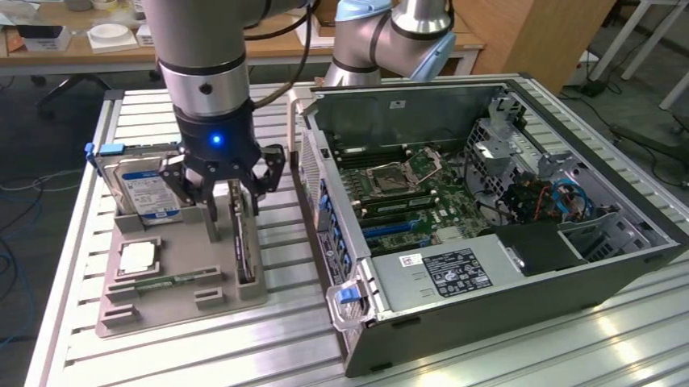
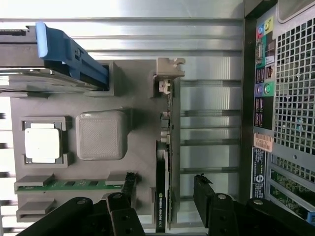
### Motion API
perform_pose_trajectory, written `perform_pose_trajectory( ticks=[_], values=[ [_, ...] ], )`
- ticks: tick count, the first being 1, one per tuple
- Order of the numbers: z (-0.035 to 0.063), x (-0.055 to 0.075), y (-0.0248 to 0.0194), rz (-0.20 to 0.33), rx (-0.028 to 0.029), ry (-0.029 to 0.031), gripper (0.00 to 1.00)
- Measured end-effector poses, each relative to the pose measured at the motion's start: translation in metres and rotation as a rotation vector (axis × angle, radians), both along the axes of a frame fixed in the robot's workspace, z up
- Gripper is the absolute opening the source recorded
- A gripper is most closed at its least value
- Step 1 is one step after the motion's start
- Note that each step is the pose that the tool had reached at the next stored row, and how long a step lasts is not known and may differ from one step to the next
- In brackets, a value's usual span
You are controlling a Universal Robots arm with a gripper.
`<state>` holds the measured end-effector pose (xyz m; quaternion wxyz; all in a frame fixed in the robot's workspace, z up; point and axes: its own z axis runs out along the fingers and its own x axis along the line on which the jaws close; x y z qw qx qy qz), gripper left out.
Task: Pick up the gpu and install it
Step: 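Pick up the gpu and move the gpu toward the slot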
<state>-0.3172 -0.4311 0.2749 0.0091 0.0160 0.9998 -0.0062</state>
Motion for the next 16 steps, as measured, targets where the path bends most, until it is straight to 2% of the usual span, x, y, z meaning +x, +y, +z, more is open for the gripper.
perform_pose_trajectory(
  ticks=[16],
  values=[
    [-0.0122, 0.0, -0.0007, 0.0, -0.0001, 0.0, 0.59]
  ],
)
